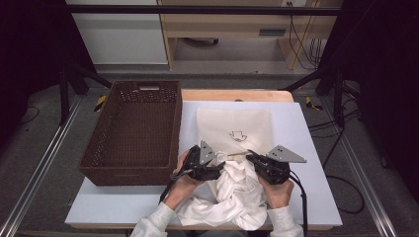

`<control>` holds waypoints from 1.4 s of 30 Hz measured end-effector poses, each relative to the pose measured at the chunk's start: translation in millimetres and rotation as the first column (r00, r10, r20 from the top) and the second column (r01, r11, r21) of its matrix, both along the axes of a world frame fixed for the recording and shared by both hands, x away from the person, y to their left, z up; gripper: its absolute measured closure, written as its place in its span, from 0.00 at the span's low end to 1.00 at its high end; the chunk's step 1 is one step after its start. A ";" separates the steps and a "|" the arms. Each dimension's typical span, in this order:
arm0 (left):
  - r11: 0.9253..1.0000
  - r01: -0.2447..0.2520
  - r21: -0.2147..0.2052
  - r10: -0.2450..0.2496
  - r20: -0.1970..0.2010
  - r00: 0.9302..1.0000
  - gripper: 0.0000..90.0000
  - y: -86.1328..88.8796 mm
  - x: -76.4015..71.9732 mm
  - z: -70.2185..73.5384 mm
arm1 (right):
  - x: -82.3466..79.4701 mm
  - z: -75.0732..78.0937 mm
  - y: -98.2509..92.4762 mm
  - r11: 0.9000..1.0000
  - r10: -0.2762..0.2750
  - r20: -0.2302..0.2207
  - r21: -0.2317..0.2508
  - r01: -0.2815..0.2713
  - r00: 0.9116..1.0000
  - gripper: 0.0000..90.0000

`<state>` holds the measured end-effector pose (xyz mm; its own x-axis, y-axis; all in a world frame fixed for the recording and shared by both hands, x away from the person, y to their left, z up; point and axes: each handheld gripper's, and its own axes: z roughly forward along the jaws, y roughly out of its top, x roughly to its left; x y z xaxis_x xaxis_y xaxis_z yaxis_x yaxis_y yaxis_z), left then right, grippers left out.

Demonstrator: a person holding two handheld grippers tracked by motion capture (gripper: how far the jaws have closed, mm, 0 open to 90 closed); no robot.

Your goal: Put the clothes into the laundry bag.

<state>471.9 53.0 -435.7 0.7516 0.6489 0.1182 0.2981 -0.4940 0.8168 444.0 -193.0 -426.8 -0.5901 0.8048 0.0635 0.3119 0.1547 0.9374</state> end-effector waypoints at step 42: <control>0.999 -0.001 0.044 0.004 -0.074 0.997 0.46 16.6 -30.2 -8.5 | -0.3 -1.6 0.9 1.000 -0.010 -0.007 0.010 0.011 1.000 0.96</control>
